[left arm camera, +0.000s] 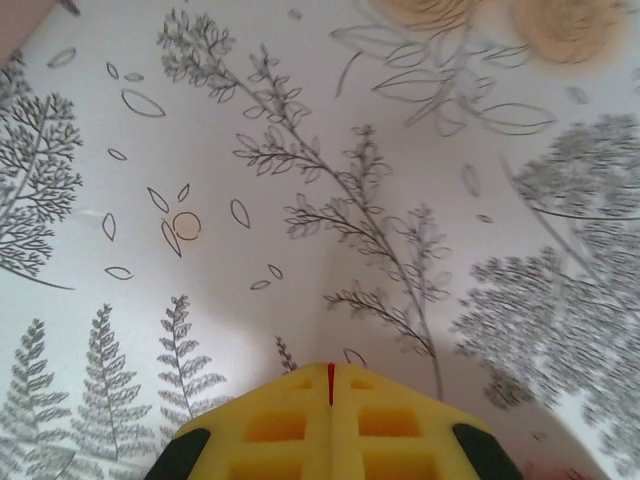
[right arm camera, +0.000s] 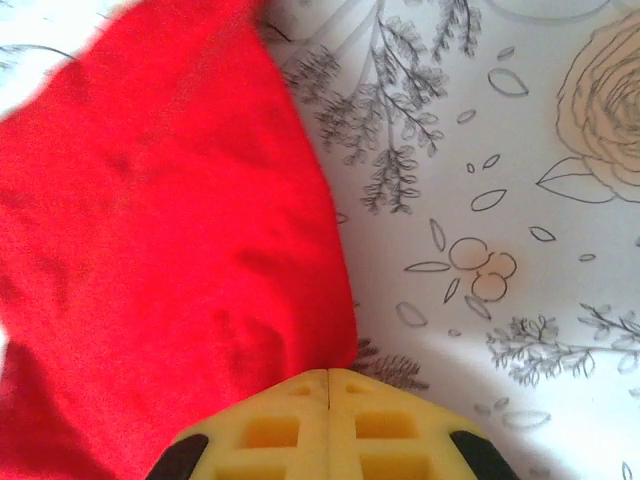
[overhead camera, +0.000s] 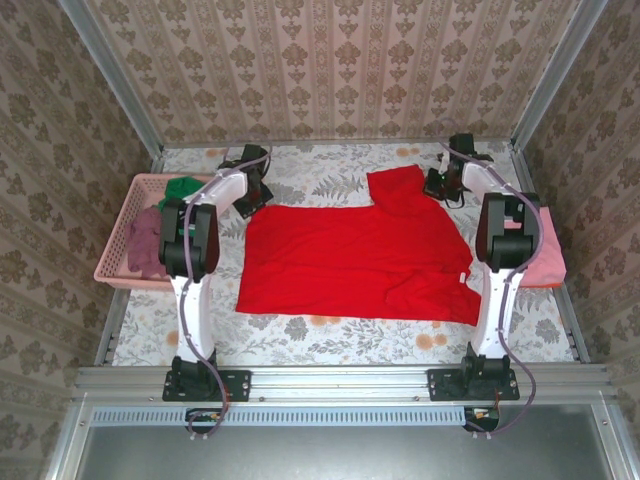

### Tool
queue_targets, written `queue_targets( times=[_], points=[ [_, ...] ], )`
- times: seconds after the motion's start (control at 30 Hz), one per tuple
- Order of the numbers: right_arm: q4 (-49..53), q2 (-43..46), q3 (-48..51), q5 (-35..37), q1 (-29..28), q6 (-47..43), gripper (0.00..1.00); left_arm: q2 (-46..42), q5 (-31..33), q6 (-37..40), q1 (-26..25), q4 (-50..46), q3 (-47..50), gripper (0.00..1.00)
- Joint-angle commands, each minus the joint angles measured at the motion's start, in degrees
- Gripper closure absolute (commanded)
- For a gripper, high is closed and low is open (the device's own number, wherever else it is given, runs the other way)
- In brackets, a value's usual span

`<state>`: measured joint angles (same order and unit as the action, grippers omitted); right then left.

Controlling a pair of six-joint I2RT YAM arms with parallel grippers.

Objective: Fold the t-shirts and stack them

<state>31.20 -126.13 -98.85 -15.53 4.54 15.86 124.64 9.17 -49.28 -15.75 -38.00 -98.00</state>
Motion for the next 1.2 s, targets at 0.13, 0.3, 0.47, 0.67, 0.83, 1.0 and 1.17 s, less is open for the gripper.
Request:
queue_targets(
  times=[0.13, 0.3, 0.47, 0.67, 0.83, 1.0, 1.17],
  points=[
    [-6.9, 14.1, 9.7, -0.3, -0.3, 1.8, 1.00, -6.5, -1.2, 3.0, 0.0, 1.2, 2.1, 1.00],
    [-7.1, 22.5, 15.9, 0.7, -0.3, 1.0, 1.00, -11.0, -2.3, 3.0, 0.0, 1.7, 6.2, 1.00],
    [-6.6, 30.6, 21.4, 1.6, -0.3, 0.0, 1.00, -16.2, -3.6, 3.2, 0.1, 2.9, 11.4, 1.00],
    [-3.6, 37.4, 25.7, 2.9, -0.1, -1.6, 1.00, -20.1, -7.0, 5.5, 1.0, 3.2, 15.9, 1.00],
    [-1.8, 42.8, 30.1, 6.2, 0.4, -1.9, 1.00, -23.2, -8.2, 7.0, 1.5, 2.0, 19.1, 1.00],
    [-1.2, 50.4, 36.4, 7.3, 0.9, -0.2, 1.00, -27.3, -9.3, 7.1, 1.6, 2.3, 22.9, 1.00],
    [1.3, 56.3, 41.9, 9.5, 1.5, 0.0, 1.00, -31.7, -8.8, 6.3, 1.8, 0.8, 27.2, 1.00]
  ],
)
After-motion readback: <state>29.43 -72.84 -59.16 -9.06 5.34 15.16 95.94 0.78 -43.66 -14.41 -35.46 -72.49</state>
